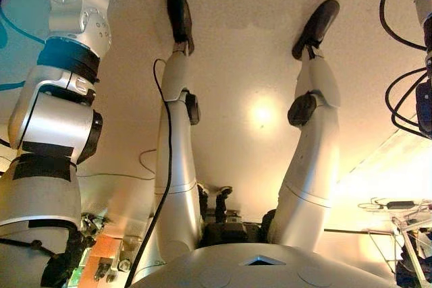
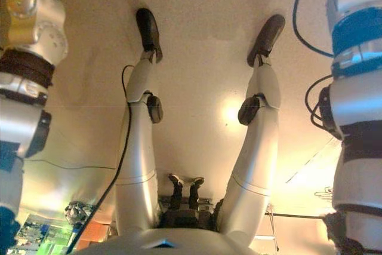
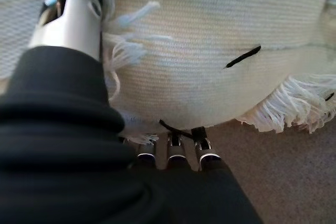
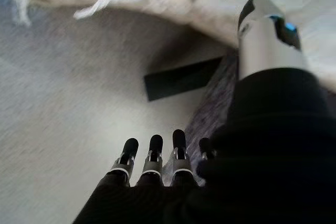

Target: Pick up the cushion and take it to the sofa

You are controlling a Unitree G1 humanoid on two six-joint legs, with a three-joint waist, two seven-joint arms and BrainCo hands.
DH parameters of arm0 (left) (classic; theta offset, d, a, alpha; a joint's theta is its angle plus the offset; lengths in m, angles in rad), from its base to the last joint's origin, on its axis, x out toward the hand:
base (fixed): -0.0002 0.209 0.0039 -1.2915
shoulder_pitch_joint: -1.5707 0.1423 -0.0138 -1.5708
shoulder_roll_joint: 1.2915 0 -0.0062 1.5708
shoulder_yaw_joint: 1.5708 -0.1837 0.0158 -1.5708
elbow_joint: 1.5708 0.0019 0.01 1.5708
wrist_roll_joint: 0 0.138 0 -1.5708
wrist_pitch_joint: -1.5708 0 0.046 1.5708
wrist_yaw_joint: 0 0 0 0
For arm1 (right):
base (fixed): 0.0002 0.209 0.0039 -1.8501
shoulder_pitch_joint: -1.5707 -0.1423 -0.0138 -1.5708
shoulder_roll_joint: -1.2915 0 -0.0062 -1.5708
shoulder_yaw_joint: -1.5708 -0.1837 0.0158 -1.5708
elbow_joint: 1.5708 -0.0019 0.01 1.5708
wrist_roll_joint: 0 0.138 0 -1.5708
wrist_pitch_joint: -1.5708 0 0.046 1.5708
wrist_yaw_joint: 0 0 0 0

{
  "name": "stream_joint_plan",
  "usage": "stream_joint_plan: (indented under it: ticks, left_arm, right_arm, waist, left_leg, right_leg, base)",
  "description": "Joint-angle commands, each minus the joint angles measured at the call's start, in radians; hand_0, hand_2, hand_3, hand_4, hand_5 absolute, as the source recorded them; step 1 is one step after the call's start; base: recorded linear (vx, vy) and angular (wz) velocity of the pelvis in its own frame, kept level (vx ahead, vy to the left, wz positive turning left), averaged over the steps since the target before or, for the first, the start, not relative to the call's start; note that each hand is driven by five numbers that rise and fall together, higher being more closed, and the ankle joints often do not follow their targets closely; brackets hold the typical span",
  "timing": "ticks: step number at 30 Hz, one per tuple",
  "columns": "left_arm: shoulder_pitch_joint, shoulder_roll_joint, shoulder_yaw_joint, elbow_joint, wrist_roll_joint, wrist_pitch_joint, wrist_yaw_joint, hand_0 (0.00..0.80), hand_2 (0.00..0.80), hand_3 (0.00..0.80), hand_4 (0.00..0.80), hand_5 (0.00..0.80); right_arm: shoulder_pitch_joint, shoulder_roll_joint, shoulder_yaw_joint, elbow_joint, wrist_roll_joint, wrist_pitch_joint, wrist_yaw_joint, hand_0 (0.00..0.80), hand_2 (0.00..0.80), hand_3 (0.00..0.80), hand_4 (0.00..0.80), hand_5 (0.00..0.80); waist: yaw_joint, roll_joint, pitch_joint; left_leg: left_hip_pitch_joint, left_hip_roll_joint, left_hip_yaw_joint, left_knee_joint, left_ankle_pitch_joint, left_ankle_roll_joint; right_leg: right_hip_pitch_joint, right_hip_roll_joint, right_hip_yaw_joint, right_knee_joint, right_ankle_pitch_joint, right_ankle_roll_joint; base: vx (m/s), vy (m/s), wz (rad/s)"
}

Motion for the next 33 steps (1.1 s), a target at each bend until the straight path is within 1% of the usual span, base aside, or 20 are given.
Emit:
stream_joint_plan:
  ticks: [1, 5, 8, 9, 11, 13, 14, 17, 19, 22, 25, 26, 29, 30, 31, 32, 33]
  left_arm:
    - [-0.095, 0.021, 0.028, 0.004, -0.056, -0.046, -0.093, 0.0, 0.0, 0.0, 0.0, 0.0]
    - [-0.11, 0.026, 0.014, 0.0, -0.089, -0.071, -0.102, 0.0, 0.0, 0.0, 0.0, 0.0]
    - [-0.129, 0.025, 0.01, -0.01, -0.078, -0.094, -0.099, 0.0, 0.0, 0.0, 0.0, 0.0]
    - [-0.141, 0.021, 0.006, -0.025, -0.071, -0.103, -0.088, 0.0, 0.0, 0.0, 0.0, 0.0]
    - [-0.166, 0.016, -0.006, -0.041, -0.052, -0.108, -0.073, 0.0, 0.0, 0.0, 0.0, 0.0]
    - [-0.198, 0.009, -0.027, -0.052, -0.032, -0.109, -0.059, 0.0, 0.0, 0.0, 0.0, 0.0]
    - [-0.206, 0.006, -0.031, -0.053, -0.027, -0.11, -0.056, 0.0, 0.0, 0.0, 0.0, 0.0]
    - [-0.248, -0.009, -0.05, -0.049, -0.022, -0.117, -0.053, 0.0, 0.0, 0.0, 0.0, 0.0]
    - [-0.263, -0.018, -0.065, -0.051, -0.008, -0.111, -0.044, 0.0, 0.0, 0.0, 0.0, 0.0]
    - [-0.271, -0.015, -0.079, -0.06, -0.019, -0.105, -0.044, 0.0, 0.0, 0.0, 0.0, 0.0]
    - [-0.28, -0.015, -0.09, -0.065, -0.016, -0.1, -0.038, 0.0, 0.0, 0.0, 0.0, 0.0]
    - [-0.283, -0.016, -0.091, -0.069, -0.013, -0.099, -0.036, 0.0, 0.0, 0.0, 0.0, 0.0]
    - [-0.299, -0.015, -0.102, -0.071, 0.002, -0.093, -0.029, 0.0, 0.0, 0.0, 0.0, 0.0]
    - [-0.303, -0.015, -0.107, -0.065, -0.001, -0.092, -0.039, 0.169, 0.169, 0.169, 0.169, 0.169]
    - [-0.308, -0.015, -0.107, -0.06, 0.006, -0.088, -0.043, 0.521, 0.521, 0.521, 0.521, 0.521]
    - [-0.31, -0.015, -0.107, -0.061, 0.015, -0.087, -0.046, 0.8, 0.8, 0.8, 0.8, 0.8]
    - [-0.311, -0.015, -0.112, -0.065, 0.026, -0.087, -0.049, 0.8, 0.8, 0.8, 0.8, 0.8]
  right_arm:
    - [-0.067, -0.036, 0.114, -0.015, 0.062, -0.071, 0.049, 0.0, 0.0, 0.0, 0.0, 0.0]
    - [-0.075, -0.025, 0.113, -0.053, 0.088, -0.093, -0.003, 0.0, 0.0, 0.0, 0.0, 0.0]
    - [-0.097, -0.012, 0.118, -0.102, 0.053, -0.116, -0.047, 0.0, 0.0, 0.0, 0.0, 0.0]
    - [-0.113, -0.003, 0.13, -0.143, 0.018, -0.103, -0.075, 0.0, 0.0, 0.0, 0.0, 0.0]
    - [-0.14, 0.006, 0.153, -0.183, -0.021, -0.095, -0.088, 0.0, 0.0, 0.0, 0.0, 0.0]
    - [-0.167, 0.017, 0.169, -0.209, -0.019, -0.069, -0.139, 0.0, 0.0, 0.0, 0.0, 0.0]
    - [-0.172, 0.02, 0.168, -0.212, -0.014, -0.072, -0.133, 0.0, 0.0, 0.0, 0.0, 0.0]
    - [-0.21, 0.037, 0.188, -0.213, -0.061, -0.076, -0.131, 0.0, 0.0, 0.0, 0.0, 0.0]
    - [-0.23, 0.048, 0.209, -0.22, -0.1, -0.062, -0.137, 0.0, 0.0, 0.0, 0.0, 0.0]
    - [-0.249, 0.044, 0.224, -0.235, -0.078, -0.056, -0.114, 0.0, 0.0, 0.0, 0.0, 0.0]
    - [-0.263, 0.048, 0.236, -0.245, -0.091, -0.042, -0.098, 0.0, 0.0, 0.0, 0.0, 0.0]
    - [-0.27, 0.05, 0.243, -0.25, -0.094, -0.054, -0.076, 0.0, 0.0, 0.0, 0.0, 0.0]
    - [-0.284, 0.055, 0.252, -0.258, -0.066, -0.032, -0.06, 0.0, 0.0, 0.0, 0.0, 0.0]
    - [-0.286, 0.053, 0.255, -0.254, -0.059, -0.027, -0.055, 0.0, 0.0, 0.0, 0.0, 0.0]
    - [-0.287, 0.05, 0.257, -0.25, -0.059, -0.028, -0.045, 0.0, 0.0, 0.0, 0.0, 0.0]
    - [-0.288, 0.049, 0.259, -0.247, -0.058, -0.031, -0.035, 0.48, 0.48, 0.48, 0.48, 0.48]
    - [-0.29, 0.05, 0.264, -0.248, -0.056, -0.032, -0.021, 0.8, 0.8, 0.8, 0.8, 0.8]
  waist:
    - [-0.044, 0.134, 0.002]
    - [-0.046, 0.141, 0.002]
    - [-0.048, 0.141, 0.002]
    - [-0.05, 0.14, 0.002]
    - [-0.051, 0.139, 0.002]
    - [-0.053, 0.136, 0.002]
    - [-0.054, 0.136, 0.002]
    - [-0.057, 0.134, 0.002]
    - [-0.058, 0.133, 0.002]
    - [-0.057, 0.131, 0.002]
    - [-0.058, 0.129, 0.002]
    - [-0.058, 0.128, 0.002]
    - [-0.06, 0.126, 0.002]
    - [-0.06, 0.127, 0.002]
    - [-0.059, 0.127, 0.002]
    - [-0.059, 0.127, 0.002]
    - [-0.059, 0.128, 0.002]
  left_leg:
    - [0.01, 0.069, -0.048, 0.02, -0.019, -0.062]
    - [0.007, 0.07, -0.045, 0.013, -0.018, -0.059]
    - [0.01, 0.066, -0.046, -0.001, -0.015, -0.057]
    - [0.012, 0.065, -0.045, -0.008, -0.015, -0.055]
    - [0.017, 0.063, -0.045, -0.015, -0.015, -0.054]
    - [0.018, 0.061, -0.048, -0.019, -0.012, -0.052]
    - [0.019, 0.06, -0.048, -0.021, -0.012, -0.052]
    - [0.028, 0.056, -0.051, -0.034, -0.009, -0.047]
    - [0.034, 0.054, -0.054, -0.04, -0.006, -0.046]
    - [0.047, 0.049, -0.056, -0.05, -0.002, -0.045]
    - [0.047, 0.043, -0.058, -0.047, -0.001, -0.043]
    - [0.048, 0.041, -0.059, -0.049, -0.001, -0.042]
    - [0.053, 0.039, -0.06, -0.048, 0.001, -0.041]
    - [0.055, 0.038, -0.059, -0.048, 0.002, -0.04]
    - [0.056, 0.035, -0.061, -0.051, 0.004, -0.039]
    - [0.057, 0.034, -0.062, -0.053, 0.005, -0.038]
    - [0.06, 0.033, -0.063, -0.058, 0.006, -0.038]
  right_leg:
    - [0.013, 0.001, 0.089, -0.069, 0.07, 0.107]
    - [0.01, 0.011, 0.097, -0.071, 0.061, 0.103]
    - [0.016, 0.02, 0.099, -0.086, 0.06, 0.103]
    - [0.019, 0.024, 0.099, -0.092, 0.059, 0.102]
    - [0.024, 0.027, 0.1, -0.099, 0.058, 0.102]
    - [0.027, 0.033, 0.102, -0.102, 0.055, 0.101]
    - [0.029, 0.034, 0.102, -0.106, 0.056, 0.101]
    - [0.041, 0.039, 0.102, -0.119, 0.059, 0.103]
    - [0.049, 0.042, 0.103, -0.124, 0.061, 0.104]
    - [0.062, 0.046, 0.102, -0.134, 0.065, 0.105]
    - [0.062, 0.05, 0.104, -0.132, 0.067, 0.105]
    - [0.064, 0.052, 0.105, -0.135, 0.068, 0.105]
    - [0.07, 0.057, 0.108, -0.131, 0.066, 0.104]
    - [0.071, 0.058, 0.109, -0.13, 0.068, 0.104]
    - [0.072, 0.059, 0.11, -0.131, 0.07, 0.105]
    - [0.073, 0.059, 0.11, -0.133, 0.071, 0.106]
    - [0.075, 0.06, 0.111, -0.137, 0.073, 0.106]
  base:
    - [0.021, 0.041, -0.16]
    - [0.025, 0.035, -0.11]
    - [0.006, 0.004, -0.01]
    - [0.0, 0.0, 0.0]
    - [0.0, 0.0, 0.0]
    - [0.0, 0.0, 0.0]
    - [0.0, 0.0, 0.0]
    - [0.0, 0.003, 0.01]
    - [-0.005, 0.002, -0.02]
    - [-0.006, -0.001, -0.03]
    - [0.0, 0.0, 0.0]
    - [0.0, 0.0, 0.0]
    - [0.0, 0.0, 0.0]
    - [0.0, 0.0, 0.0]
    - [0.0, 0.0, 0.0]
    - [0.0, 0.0, 0.0]
    - [0.0, 0.0, 0.0]
